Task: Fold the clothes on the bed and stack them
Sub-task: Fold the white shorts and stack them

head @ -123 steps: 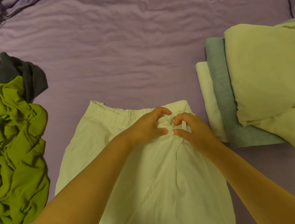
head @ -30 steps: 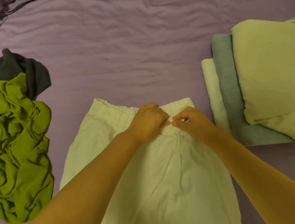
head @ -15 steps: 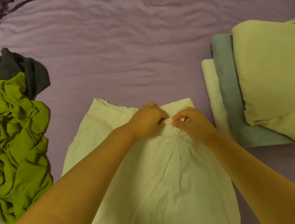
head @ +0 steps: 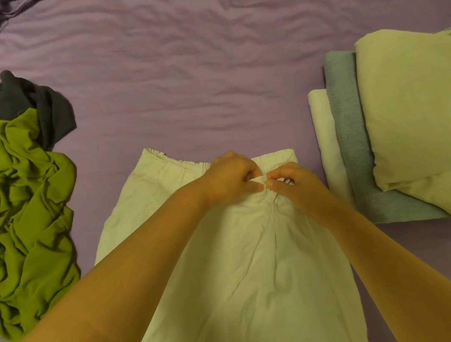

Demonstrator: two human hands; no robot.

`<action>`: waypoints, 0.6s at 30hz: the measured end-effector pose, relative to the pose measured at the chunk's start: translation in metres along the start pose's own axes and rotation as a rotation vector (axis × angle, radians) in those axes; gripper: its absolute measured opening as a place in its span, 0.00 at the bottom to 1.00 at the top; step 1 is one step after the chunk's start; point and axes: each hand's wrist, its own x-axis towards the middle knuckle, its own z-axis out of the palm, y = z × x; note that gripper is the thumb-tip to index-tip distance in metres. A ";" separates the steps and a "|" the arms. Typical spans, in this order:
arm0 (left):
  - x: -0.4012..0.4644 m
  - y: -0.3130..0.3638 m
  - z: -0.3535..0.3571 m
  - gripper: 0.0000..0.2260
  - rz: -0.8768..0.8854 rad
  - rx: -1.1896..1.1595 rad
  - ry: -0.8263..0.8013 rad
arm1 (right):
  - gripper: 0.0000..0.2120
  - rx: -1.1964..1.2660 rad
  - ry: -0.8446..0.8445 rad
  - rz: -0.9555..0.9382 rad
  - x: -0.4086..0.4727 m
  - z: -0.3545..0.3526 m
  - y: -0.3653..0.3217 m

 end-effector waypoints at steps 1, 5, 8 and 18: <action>0.000 0.001 0.001 0.05 -0.007 0.009 0.002 | 0.07 0.014 0.005 0.006 0.000 0.001 -0.001; 0.001 0.003 -0.001 0.12 -0.011 0.012 -0.053 | 0.07 0.012 -0.020 0.004 0.001 0.001 -0.001; 0.000 0.002 -0.002 0.13 -0.022 -0.021 -0.089 | 0.11 -0.024 -0.071 -0.011 0.000 -0.004 0.000; 0.012 0.009 -0.011 0.08 -0.096 0.110 -0.290 | 0.09 -0.090 -0.061 -0.005 0.002 0.000 0.007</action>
